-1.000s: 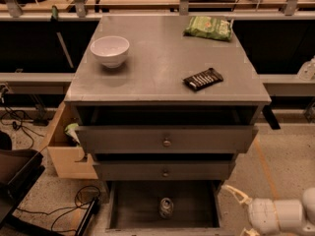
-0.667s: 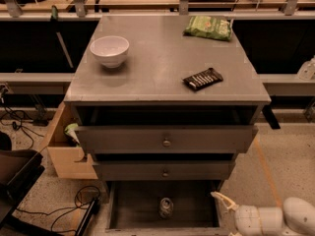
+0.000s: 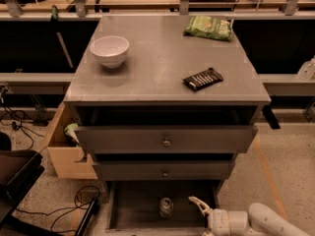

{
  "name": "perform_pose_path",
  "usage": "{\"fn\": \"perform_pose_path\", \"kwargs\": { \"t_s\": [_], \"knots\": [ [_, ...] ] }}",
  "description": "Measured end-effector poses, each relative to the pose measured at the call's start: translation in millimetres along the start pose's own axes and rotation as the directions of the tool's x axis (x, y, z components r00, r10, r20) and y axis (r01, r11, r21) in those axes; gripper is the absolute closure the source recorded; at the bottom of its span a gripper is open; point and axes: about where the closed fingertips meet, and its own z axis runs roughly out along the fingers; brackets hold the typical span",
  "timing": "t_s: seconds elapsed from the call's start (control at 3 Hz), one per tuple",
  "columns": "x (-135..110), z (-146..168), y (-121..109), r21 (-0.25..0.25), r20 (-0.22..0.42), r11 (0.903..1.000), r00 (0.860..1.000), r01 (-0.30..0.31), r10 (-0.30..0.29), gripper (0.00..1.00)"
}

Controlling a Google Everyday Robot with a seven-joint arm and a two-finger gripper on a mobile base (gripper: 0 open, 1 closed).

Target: Pick 7up can from bottom drawer and place on counter

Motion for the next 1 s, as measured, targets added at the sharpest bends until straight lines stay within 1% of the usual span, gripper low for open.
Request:
{"fn": "perform_pose_path", "kwargs": {
  "t_s": [0.33,0.67,1.0],
  "knots": [
    [28.8,50.2,-19.4,-0.01,0.033,0.998,0.997,-0.063,0.063,0.0],
    [45.2,81.0,-40.7,-0.011,0.05,0.9937,0.992,-0.112,0.112,0.0],
    [47.2,83.8,-41.6,-0.011,0.062,0.9933,0.991,-0.115,0.116,0.0]
  ]
}}
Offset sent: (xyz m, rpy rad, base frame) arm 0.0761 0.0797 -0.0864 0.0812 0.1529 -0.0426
